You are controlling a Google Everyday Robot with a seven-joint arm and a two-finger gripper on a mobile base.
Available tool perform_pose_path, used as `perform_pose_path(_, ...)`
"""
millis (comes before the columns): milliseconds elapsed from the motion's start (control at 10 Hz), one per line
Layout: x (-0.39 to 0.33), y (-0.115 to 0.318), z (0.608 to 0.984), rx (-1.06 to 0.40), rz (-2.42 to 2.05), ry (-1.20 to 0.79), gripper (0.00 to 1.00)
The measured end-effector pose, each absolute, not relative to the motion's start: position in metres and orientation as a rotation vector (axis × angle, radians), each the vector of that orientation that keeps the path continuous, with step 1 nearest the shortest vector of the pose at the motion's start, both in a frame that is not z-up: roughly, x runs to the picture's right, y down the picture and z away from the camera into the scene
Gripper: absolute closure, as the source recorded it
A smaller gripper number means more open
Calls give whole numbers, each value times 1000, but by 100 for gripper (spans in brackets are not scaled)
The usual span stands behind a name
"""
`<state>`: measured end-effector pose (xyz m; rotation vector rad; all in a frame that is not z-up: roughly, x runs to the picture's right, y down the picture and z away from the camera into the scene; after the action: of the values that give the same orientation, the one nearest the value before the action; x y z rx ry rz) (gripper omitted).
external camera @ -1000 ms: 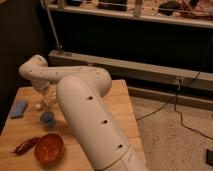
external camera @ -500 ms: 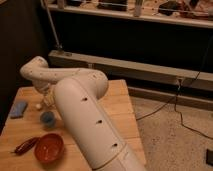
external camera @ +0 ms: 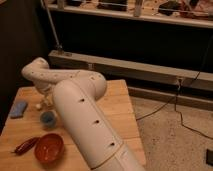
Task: Place the bottle in the ceramic bowl
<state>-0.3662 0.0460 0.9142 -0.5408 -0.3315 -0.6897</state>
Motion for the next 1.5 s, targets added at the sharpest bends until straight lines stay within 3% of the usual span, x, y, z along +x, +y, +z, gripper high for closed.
perform_pose_path(900, -372, 55, 929, -574, -655, -311, 37)
perform_pose_path(1300, -374, 56, 929, -581, -656, -314, 81)
perform_pose_path(1500, -372, 54, 927, -582, -656, -314, 98)
